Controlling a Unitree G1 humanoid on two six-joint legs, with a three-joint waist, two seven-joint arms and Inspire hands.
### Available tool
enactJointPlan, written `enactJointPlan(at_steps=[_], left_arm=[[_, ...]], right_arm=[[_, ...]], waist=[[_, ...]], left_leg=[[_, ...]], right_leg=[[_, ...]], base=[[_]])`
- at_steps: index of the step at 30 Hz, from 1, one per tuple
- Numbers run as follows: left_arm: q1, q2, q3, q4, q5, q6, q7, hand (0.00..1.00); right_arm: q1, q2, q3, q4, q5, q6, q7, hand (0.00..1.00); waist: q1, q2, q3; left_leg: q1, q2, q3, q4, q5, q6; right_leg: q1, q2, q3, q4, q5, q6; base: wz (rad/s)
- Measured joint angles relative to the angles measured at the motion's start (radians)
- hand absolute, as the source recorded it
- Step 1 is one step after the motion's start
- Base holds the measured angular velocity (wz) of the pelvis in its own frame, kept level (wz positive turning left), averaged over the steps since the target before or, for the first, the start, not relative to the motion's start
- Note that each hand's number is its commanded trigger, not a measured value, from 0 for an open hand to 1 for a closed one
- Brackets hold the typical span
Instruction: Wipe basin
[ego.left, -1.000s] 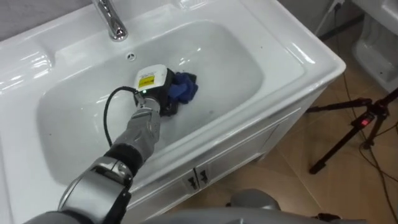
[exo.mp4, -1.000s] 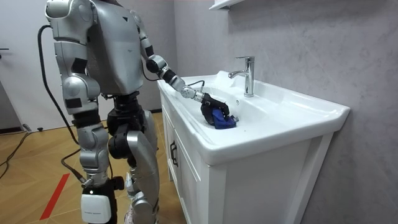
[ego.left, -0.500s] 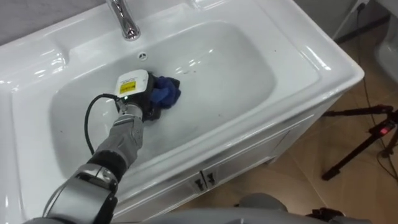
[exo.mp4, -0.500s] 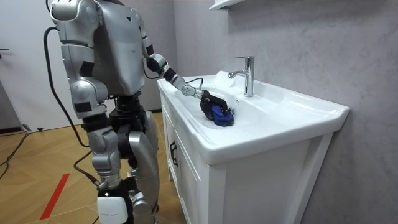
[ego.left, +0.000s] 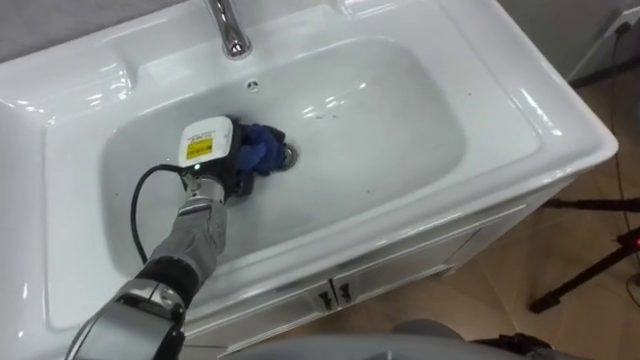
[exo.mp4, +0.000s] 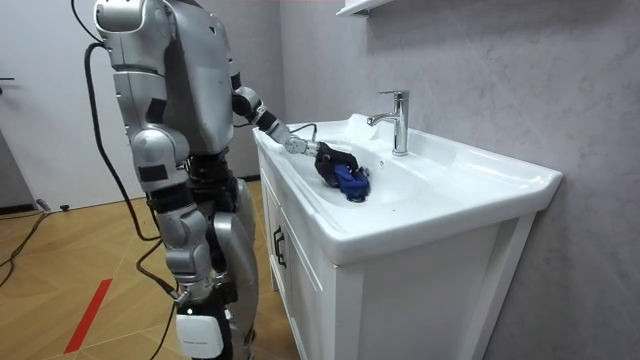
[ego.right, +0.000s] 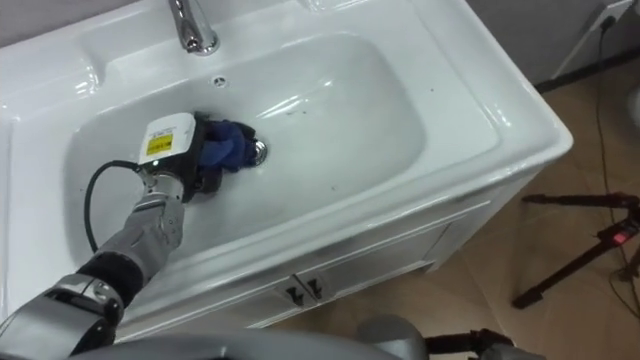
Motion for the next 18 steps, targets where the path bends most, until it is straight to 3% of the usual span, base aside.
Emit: enactJointPlan(at_steps=[6, 10, 15, 18], left_arm=[[0.047, 0.007, 0.032, -0.037, 0.047, 0.000, 0.016, 1.00], [0.087, 0.008, 0.034, -0.079, 0.069, 0.000, 0.033, 1.00], [0.123, 0.015, 0.034, -0.098, 0.070, 0.001, 0.039, 1.00], [0.162, 0.034, 0.035, -0.119, 0.088, 0.002, 0.040, 1.00]], right_arm=[[0.008, 0.000, -0.003, 0.000, 0.004, -0.011, -0.004, 0.00], [0.020, 0.000, -0.002, -0.003, -0.004, -0.007, -0.007, 0.00], [0.041, -0.004, -0.002, -0.004, -0.018, 0.006, -0.015, 0.00], [0.048, -0.007, -0.005, -0.004, -0.065, 0.014, -0.013, 0.00]], waist=[[0.021, -0.014, -0.0010], [0.029, -0.013, -0.0023], [0.029, -0.002, -0.0105], [0.029, 0.000, -0.0108]], left_leg=[[0.017, 0.002, -0.010, -0.001, 0.002, -0.003], [0.026, 0.002, -0.026, -0.002, 0.002, -0.003], [0.035, 0.003, -0.035, -0.004, 0.002, -0.003], [0.059, 0.005, -0.036, -0.006, 0.002, -0.003]], right_leg=[[0.033, -0.001, -0.021, -0.026, 0.001, -0.003], [0.045, 0.000, -0.023, -0.031, 0.004, -0.003], [0.063, 0.003, -0.024, -0.031, 0.004, -0.004], [0.082, 0.004, -0.036, -0.033, 0.002, -0.006]], base=[[0.08], [0.02], [-0.02], [-0.09]])
